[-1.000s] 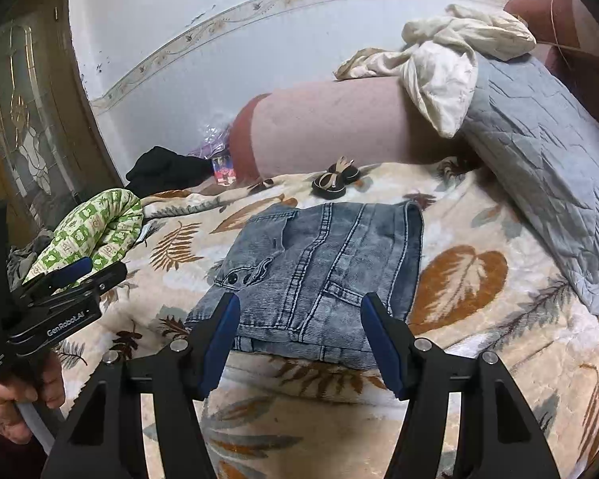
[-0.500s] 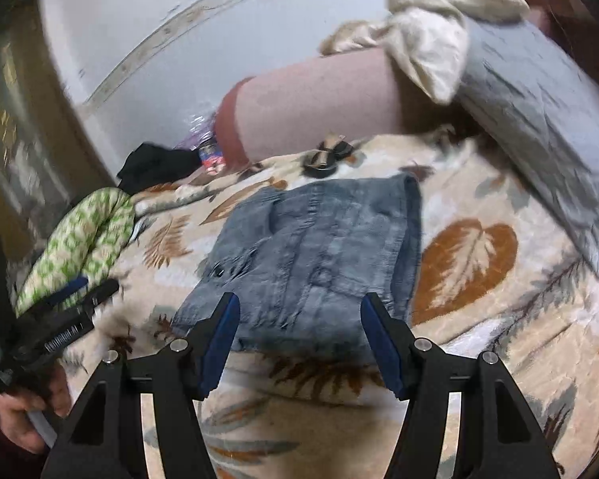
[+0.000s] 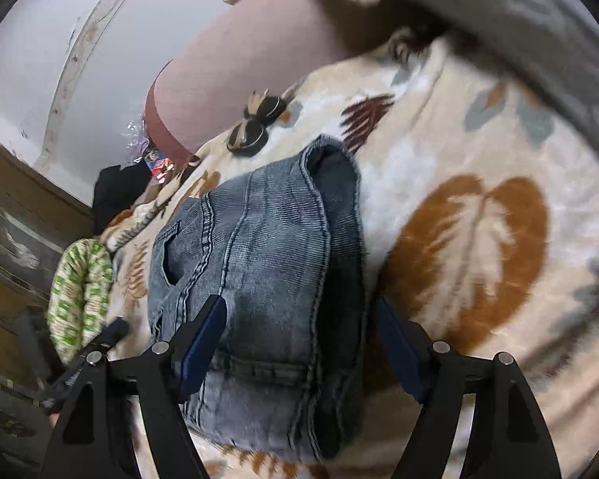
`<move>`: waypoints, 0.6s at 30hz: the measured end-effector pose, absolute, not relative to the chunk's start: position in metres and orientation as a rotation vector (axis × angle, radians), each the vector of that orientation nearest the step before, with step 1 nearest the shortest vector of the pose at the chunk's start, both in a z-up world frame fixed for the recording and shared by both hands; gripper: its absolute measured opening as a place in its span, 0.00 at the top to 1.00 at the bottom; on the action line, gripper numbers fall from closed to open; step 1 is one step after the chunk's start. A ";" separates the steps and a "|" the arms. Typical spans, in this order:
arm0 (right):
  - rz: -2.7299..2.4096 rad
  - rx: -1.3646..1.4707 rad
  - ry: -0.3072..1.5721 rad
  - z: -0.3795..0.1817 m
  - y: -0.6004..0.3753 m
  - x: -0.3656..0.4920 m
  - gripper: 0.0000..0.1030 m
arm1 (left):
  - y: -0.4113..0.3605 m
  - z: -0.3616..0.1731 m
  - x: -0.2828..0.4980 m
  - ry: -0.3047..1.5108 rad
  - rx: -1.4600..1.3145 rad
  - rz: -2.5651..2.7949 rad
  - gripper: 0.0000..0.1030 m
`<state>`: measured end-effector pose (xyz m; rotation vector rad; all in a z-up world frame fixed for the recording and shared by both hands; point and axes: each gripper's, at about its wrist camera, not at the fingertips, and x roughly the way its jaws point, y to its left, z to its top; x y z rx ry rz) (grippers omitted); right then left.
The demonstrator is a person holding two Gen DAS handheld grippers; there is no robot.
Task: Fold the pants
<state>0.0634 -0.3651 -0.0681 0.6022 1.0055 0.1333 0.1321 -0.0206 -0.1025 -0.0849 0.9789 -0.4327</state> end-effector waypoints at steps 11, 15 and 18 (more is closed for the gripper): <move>0.200 0.684 1.031 -0.093 -0.374 0.077 0.25 | -0.028 -0.116 0.135 1.048 -0.274 -0.575 0.13; 0.207 0.705 1.021 -0.094 -0.374 0.075 0.25 | -0.042 -0.122 0.131 1.046 -0.210 -0.547 0.13; 0.217 0.715 1.018 -0.096 -0.372 0.074 0.25 | -0.045 -0.122 0.131 1.030 -0.193 -0.547 0.15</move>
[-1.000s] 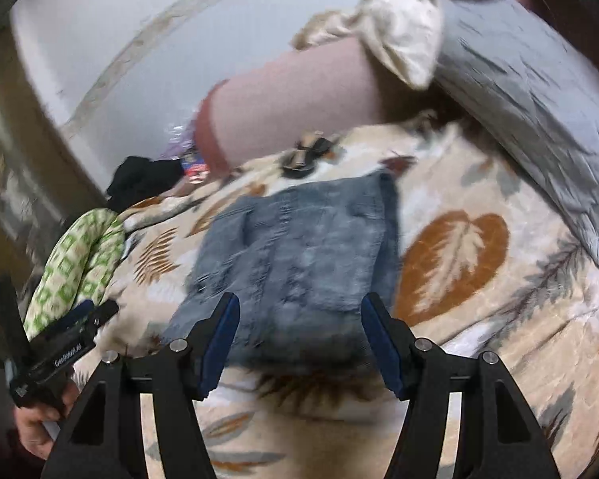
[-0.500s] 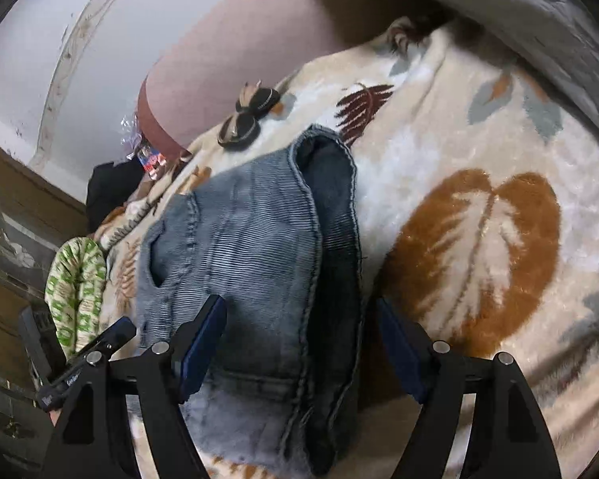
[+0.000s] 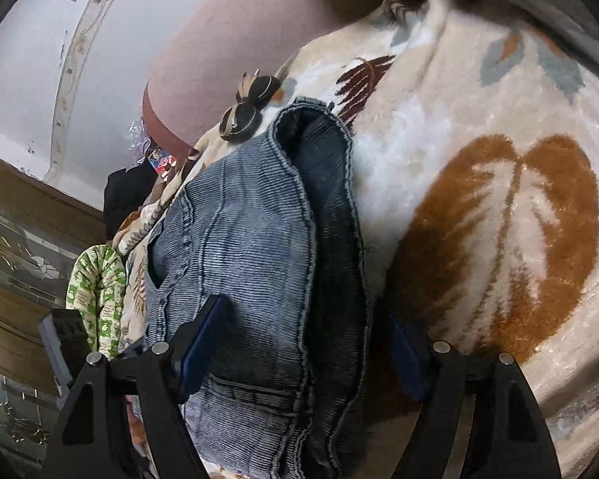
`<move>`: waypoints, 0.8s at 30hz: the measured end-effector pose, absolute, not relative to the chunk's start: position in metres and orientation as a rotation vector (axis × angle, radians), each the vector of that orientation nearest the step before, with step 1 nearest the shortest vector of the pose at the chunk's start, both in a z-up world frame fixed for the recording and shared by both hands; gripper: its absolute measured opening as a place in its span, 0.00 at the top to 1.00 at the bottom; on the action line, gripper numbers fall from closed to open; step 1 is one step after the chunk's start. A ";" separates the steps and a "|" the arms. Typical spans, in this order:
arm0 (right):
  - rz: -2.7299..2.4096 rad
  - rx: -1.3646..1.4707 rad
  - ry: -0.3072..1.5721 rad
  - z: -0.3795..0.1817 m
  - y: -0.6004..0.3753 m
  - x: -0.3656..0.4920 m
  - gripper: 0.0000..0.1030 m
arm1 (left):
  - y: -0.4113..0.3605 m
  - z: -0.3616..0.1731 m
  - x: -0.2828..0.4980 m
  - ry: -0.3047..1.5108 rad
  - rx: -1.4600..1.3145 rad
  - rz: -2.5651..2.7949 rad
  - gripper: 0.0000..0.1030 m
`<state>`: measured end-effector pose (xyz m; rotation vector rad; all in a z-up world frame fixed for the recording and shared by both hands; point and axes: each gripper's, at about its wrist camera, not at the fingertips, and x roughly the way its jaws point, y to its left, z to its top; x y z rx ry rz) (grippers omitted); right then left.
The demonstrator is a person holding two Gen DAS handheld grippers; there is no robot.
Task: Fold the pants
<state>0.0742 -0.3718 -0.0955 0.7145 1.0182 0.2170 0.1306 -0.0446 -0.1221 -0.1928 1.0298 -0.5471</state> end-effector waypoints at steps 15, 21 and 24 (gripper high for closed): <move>0.275 0.669 0.959 -0.094 -0.350 0.074 0.33 | -0.045 -0.122 0.128 1.033 -0.286 -0.587 0.58; 0.287 0.669 0.926 -0.083 -0.349 0.074 0.59 | -0.043 -0.110 0.126 0.993 -0.290 -0.571 0.67; 0.295 0.671 0.896 -0.073 -0.349 0.072 0.64 | -0.044 -0.098 0.123 0.955 -0.270 -0.578 0.69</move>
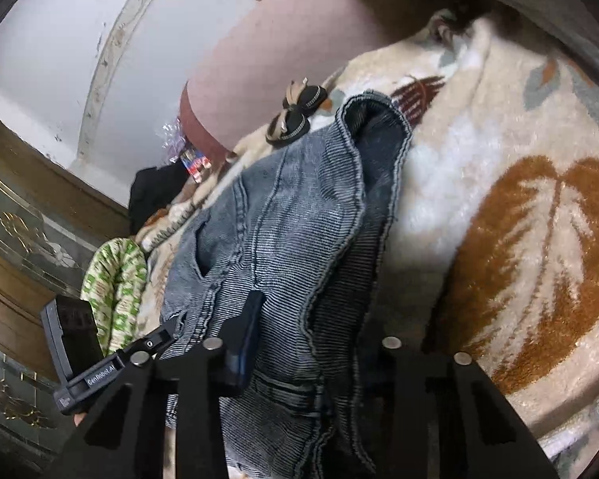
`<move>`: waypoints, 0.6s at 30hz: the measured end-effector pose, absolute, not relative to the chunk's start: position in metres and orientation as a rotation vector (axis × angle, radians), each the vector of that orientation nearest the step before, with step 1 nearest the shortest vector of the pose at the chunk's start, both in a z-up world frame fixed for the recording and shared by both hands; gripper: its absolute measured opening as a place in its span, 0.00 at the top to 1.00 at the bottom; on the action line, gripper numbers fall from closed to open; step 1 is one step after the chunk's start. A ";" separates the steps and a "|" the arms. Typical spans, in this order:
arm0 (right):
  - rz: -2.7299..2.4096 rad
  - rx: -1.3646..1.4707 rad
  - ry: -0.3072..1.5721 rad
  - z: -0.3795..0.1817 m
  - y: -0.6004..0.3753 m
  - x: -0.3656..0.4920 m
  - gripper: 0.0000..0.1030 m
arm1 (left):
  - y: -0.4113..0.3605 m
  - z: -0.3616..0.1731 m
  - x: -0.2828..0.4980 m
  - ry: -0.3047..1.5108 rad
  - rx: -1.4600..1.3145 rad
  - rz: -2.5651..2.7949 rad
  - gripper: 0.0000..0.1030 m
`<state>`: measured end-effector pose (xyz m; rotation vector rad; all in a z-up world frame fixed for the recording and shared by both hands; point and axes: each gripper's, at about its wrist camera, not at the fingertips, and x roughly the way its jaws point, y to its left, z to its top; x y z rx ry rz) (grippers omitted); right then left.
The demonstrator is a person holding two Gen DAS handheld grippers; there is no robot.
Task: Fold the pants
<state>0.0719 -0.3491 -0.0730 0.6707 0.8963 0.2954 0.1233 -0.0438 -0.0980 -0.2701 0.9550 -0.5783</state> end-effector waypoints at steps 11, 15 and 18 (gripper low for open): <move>0.363 0.594 0.763 -0.024 -0.325 0.061 0.68 | -0.021 -0.045 0.109 0.820 -0.280 -0.574 0.71; 0.393 0.576 0.704 -0.001 -0.319 0.052 0.68 | -0.012 -0.020 0.093 0.762 -0.278 -0.571 0.71; 0.413 0.557 0.681 0.010 -0.313 0.044 0.68 | -0.005 -0.006 0.082 0.726 -0.262 -0.558 0.71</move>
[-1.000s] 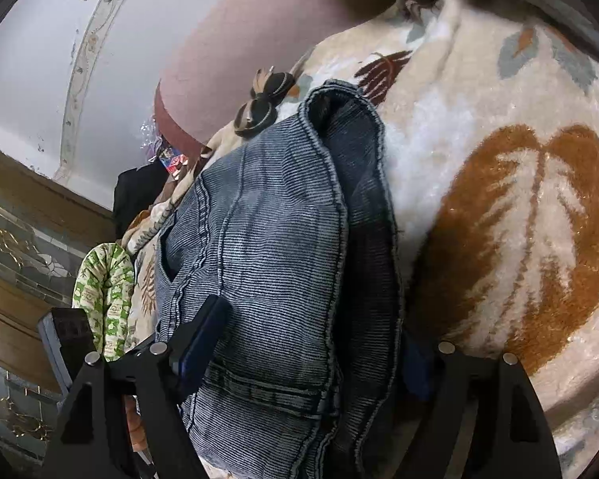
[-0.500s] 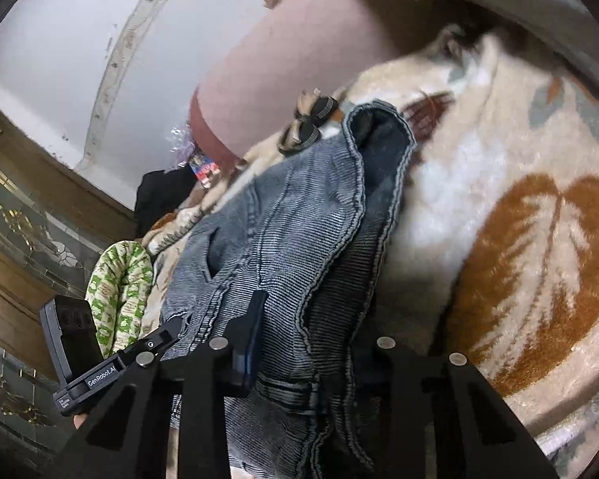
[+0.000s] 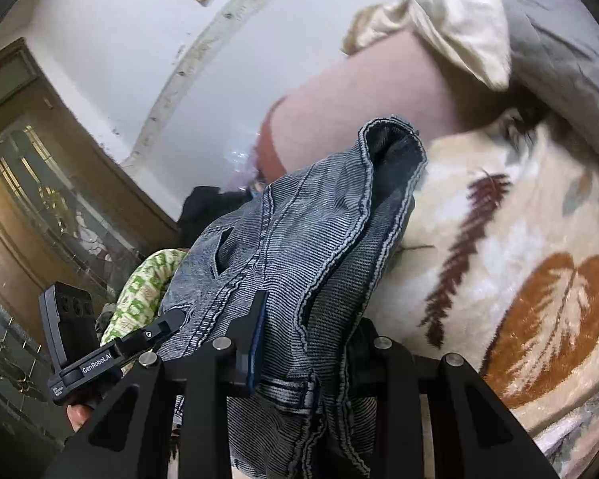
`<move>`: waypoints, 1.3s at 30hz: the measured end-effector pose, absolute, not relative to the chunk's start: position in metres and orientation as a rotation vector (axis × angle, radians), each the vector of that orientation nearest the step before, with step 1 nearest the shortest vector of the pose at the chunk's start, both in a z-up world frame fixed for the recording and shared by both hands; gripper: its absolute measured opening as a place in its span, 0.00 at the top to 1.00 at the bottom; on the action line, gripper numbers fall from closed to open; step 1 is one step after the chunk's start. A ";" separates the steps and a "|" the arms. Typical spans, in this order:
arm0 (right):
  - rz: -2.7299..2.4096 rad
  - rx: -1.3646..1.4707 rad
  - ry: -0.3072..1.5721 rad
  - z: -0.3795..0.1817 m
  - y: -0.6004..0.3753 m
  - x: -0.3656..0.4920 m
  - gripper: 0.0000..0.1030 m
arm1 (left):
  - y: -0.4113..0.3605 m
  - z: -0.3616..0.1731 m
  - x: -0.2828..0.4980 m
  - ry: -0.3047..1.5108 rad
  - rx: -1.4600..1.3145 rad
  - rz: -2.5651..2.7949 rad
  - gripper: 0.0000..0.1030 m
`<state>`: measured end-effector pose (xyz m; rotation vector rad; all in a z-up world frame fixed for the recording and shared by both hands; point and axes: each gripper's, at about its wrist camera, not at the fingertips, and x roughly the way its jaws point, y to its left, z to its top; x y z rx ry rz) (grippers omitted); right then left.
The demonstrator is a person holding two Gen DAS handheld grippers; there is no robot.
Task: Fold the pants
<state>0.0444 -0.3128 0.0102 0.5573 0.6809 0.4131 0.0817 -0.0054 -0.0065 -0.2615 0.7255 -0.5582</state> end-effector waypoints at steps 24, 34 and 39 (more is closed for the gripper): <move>0.314 0.459 0.992 -0.069 -0.274 0.045 0.63 | -0.007 -0.095 0.062 0.922 -0.049 -0.390 0.62; 0.259 0.416 0.930 -0.034 -0.289 0.029 0.51 | -0.010 -0.050 0.041 0.781 0.082 -0.216 0.40; 0.206 0.316 0.753 0.004 -0.288 -0.003 0.51 | -0.004 -0.020 0.018 0.695 0.094 -0.126 0.34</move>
